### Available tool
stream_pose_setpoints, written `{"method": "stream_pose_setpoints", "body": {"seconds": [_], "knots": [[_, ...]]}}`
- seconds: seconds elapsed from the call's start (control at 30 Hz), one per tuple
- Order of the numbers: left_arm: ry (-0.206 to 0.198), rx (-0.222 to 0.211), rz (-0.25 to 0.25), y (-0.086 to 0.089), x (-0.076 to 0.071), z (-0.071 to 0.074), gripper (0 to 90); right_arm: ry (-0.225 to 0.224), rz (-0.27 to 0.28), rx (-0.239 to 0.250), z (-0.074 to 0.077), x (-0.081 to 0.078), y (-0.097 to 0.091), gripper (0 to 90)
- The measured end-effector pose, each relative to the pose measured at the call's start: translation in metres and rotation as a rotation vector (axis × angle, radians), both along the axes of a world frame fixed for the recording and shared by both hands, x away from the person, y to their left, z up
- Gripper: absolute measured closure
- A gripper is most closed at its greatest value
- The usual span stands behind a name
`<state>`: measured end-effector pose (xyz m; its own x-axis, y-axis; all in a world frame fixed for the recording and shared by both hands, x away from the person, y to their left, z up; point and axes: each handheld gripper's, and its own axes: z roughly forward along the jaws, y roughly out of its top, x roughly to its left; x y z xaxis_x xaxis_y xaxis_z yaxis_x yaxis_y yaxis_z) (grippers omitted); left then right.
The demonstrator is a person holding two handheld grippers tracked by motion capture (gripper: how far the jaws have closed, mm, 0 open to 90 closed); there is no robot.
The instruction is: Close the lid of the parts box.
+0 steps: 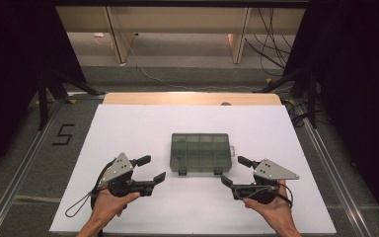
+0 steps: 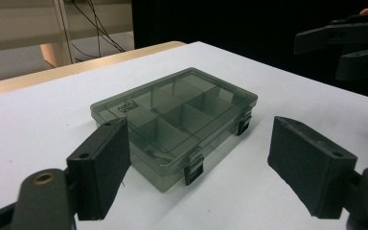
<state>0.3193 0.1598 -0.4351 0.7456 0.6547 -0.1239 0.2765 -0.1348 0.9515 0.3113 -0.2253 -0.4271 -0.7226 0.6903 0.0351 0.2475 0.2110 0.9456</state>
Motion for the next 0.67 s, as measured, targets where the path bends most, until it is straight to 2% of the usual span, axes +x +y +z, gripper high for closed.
{"method": "stream_pose_setpoints", "body": {"seconds": [0.03,0.13,0.17,0.27,0.4,0.67], "knots": [[0.002,-0.003,0.003,-0.0002,-0.0006,-0.0002,21.3,-0.004,0.002,0.017,-0.0009,-0.0004,0.0009,16.8],[0.002,-0.002,-0.002,-0.0003,-0.0023,-0.0007,20.9,0.000,0.009,0.011,-0.0004,-0.0025,0.0000,16.8],[0.002,-0.003,-0.003,-0.0004,-0.0024,-0.0008,20.9,-0.004,0.008,0.024,-0.0009,-0.0027,0.0006,16.8],[-0.001,-0.007,-0.002,-0.0007,-0.0027,-0.0009,20.9,-0.001,0.006,0.006,-0.0006,-0.0031,-0.0008,16.8],[0.000,-0.009,-0.004,-0.0005,-0.0024,-0.0010,20.9,-0.010,0.001,0.019,-0.0013,-0.0025,-0.0004,16.8],[0.006,-0.007,-0.001,0.0004,-0.0018,-0.0015,20.9,-0.008,-0.007,0.007,-0.0013,-0.0021,-0.0011,16.8]]}}
